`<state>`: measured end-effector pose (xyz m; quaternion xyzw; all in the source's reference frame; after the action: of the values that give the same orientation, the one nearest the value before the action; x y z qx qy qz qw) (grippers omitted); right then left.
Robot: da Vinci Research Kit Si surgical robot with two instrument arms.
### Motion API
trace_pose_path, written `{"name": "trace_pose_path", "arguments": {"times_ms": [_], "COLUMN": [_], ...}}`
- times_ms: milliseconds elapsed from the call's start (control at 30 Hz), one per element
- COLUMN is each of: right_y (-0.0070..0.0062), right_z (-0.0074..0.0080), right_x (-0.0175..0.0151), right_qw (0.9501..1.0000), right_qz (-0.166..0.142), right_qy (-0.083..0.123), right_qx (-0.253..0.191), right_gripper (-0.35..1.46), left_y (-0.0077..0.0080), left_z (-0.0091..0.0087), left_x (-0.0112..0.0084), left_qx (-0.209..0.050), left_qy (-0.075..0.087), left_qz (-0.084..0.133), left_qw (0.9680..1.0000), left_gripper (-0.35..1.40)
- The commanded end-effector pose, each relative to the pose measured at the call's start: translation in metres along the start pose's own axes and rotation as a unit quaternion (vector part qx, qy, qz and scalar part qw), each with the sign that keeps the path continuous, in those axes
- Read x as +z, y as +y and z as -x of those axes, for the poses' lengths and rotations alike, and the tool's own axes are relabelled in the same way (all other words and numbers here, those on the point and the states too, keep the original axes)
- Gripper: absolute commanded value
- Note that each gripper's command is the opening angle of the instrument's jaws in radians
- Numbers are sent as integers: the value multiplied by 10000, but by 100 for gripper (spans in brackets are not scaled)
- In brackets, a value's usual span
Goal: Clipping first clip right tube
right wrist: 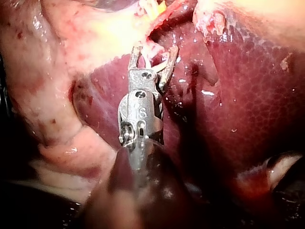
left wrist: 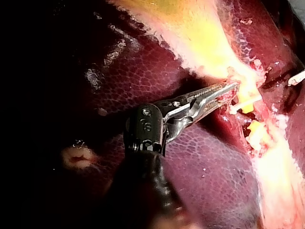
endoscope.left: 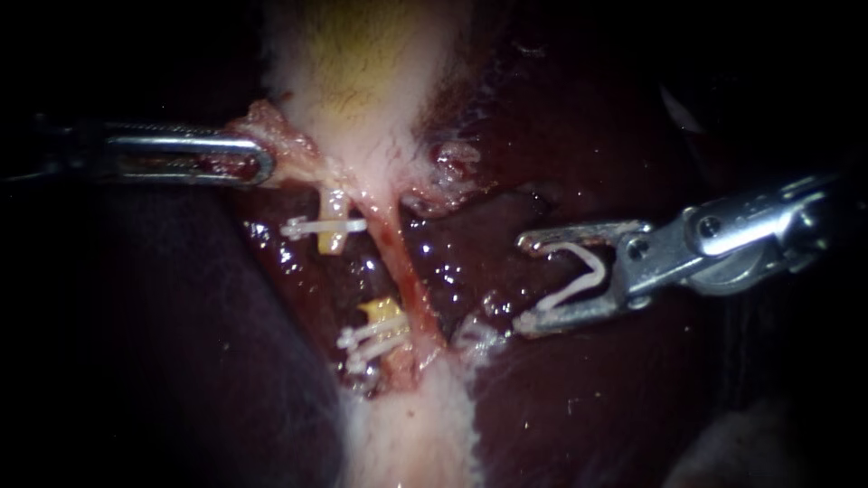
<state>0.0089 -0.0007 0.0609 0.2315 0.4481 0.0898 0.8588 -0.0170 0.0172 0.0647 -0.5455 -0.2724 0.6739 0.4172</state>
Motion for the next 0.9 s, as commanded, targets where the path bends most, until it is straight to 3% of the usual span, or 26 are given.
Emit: {"name": "trace_pose_path", "arguments": {"times_ms": [33, 500, 900], "right_y": [-1, 8, 11], "right_z": [2, 14, 11], "right_x": [5, 84, 138], "right_qw": [10000, 9980, 9949], "right_qz": [-21, -139, -417], "right_qy": [4, 21, 277], "right_qx": [77, 619, 881], "right_gripper": [49, 49, 50], "left_y": [-1, -2, -3], "left_z": [0, 2, 1], "left_x": [0, 2, 3], "left_qx": [3, 7, 8], "left_qy": [0, 3, 3], "left_qz": [-3, -8, -8], "left_qw": [10000, 10000, 10000], "left_gripper": [-35, -35, -35]}}
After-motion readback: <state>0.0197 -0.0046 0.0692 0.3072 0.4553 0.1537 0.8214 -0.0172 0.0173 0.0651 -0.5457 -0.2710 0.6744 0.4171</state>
